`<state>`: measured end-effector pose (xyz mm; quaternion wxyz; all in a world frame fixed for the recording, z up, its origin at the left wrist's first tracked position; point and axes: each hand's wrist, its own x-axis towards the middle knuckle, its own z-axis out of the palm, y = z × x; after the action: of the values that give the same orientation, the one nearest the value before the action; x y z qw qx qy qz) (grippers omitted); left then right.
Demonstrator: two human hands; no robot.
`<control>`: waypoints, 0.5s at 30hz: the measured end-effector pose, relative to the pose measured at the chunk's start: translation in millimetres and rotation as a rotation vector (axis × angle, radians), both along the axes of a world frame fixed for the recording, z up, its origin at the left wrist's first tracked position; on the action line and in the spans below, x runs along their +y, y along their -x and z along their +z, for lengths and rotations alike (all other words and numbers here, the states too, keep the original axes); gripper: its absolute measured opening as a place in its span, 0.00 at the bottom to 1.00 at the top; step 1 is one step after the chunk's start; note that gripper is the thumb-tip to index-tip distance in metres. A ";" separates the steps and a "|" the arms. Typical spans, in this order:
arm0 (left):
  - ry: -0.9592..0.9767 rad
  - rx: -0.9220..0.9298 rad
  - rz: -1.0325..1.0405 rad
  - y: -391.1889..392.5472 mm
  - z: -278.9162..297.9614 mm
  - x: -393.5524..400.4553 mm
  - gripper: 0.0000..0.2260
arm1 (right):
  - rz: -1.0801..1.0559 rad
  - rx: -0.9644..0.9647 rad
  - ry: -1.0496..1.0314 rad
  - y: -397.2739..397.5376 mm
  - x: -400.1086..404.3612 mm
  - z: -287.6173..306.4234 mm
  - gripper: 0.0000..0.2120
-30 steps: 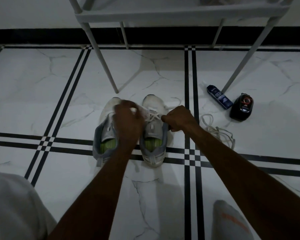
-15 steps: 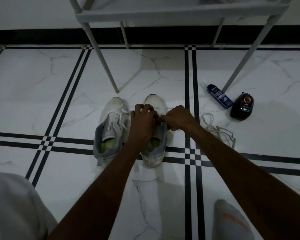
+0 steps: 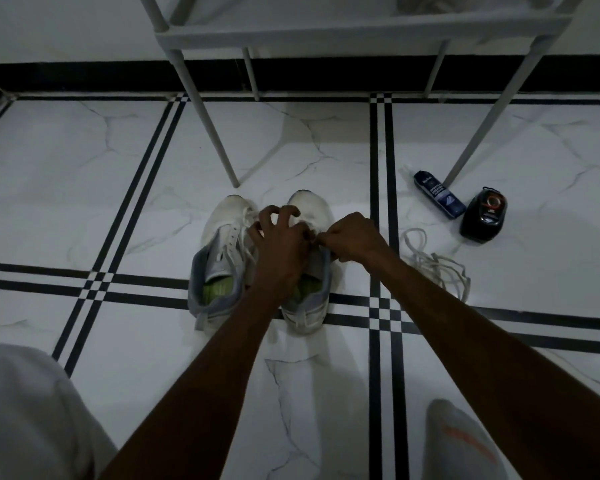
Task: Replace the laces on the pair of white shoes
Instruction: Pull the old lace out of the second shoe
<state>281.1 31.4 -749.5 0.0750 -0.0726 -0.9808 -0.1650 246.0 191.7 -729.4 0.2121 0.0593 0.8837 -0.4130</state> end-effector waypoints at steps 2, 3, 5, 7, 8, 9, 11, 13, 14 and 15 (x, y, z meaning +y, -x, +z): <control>0.021 -0.013 -0.010 -1.1 -3.0 -1.6 0.08 | -0.003 -0.006 0.016 -1.4 0.2 0.1 0.19; 0.045 -0.026 0.006 -2.0 -2.5 -2.1 0.09 | -0.004 -0.015 0.019 -2.5 0.4 0.1 0.18; -0.002 -0.010 0.271 3.9 5.7 -10.4 0.11 | -0.028 -0.037 0.026 -2.3 1.2 -0.3 0.18; -0.220 0.056 0.675 11.4 22.3 -30.6 0.10 | -0.054 -0.035 0.028 -2.2 2.8 -2.3 0.20; -0.292 0.091 0.783 15.0 26.2 -42.9 0.08 | -0.055 -0.027 0.022 -2.2 3.7 -3.0 0.21; -0.311 0.118 0.808 17.2 28.1 -52.9 0.08 | -0.050 -0.018 0.012 -2.9 3.9 -2.8 0.21; -0.354 0.140 0.708 15.9 31.1 -54.4 0.18 | -0.028 -0.003 -0.008 -2.7 4.0 -3.7 0.22; -0.443 0.147 0.535 7.1 27.3 -37.3 0.28 | -0.013 -0.004 -0.027 -1.4 2.6 -3.9 0.22; -0.461 0.125 0.444 0.1 24.3 -26.0 0.28 | -0.002 0.003 -0.041 -0.6 1.5 -3.4 0.22; -0.462 0.081 0.347 -6.5 18.4 -16.8 0.25 | 0.010 0.020 -0.060 -0.2 0.2 -3.3 0.21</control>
<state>287.5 14.6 -731.1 0.1558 0.1085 -0.9111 -0.3659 246.3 191.9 -732.7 0.2036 0.0571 0.8981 -0.3857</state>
